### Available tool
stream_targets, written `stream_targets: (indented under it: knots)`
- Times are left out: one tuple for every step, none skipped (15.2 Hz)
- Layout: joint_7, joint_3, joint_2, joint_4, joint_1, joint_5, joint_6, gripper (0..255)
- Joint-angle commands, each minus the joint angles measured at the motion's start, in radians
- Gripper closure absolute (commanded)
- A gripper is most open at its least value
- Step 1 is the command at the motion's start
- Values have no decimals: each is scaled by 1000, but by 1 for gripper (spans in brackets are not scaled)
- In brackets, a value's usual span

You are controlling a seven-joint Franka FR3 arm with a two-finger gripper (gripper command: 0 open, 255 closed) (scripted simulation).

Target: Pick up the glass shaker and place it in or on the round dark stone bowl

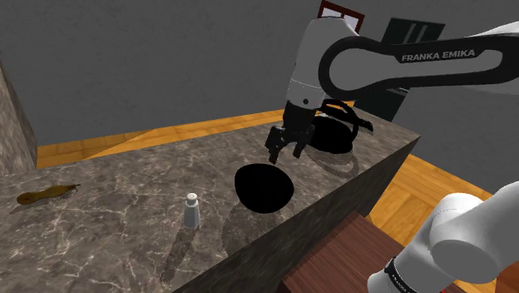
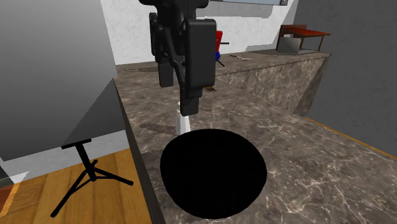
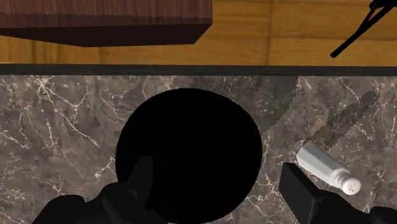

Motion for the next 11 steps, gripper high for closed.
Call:
stream_targets:
  knots:
    - [47,37,74,37,6,-2,42,0]
    - [68,51,108,56,8,-6,59,0]
    - [89,66,142,75,10,-11,76,0]
    - [110,80,177,95,12,-19,92,0]
    - [132,93,213,117,15,-27,107,0]
    - [155,106,250,140,17,-38,121,0]
    - [178,118,287,165,21,-50,134,0]
    - [201,129,325,190,25,-63,146,0]
    - [225,139,363,217,31,-79,157,0]
    - [249,147,402,245,37,-95,166,0]
    - [273,155,441,275,45,-112,174,0]
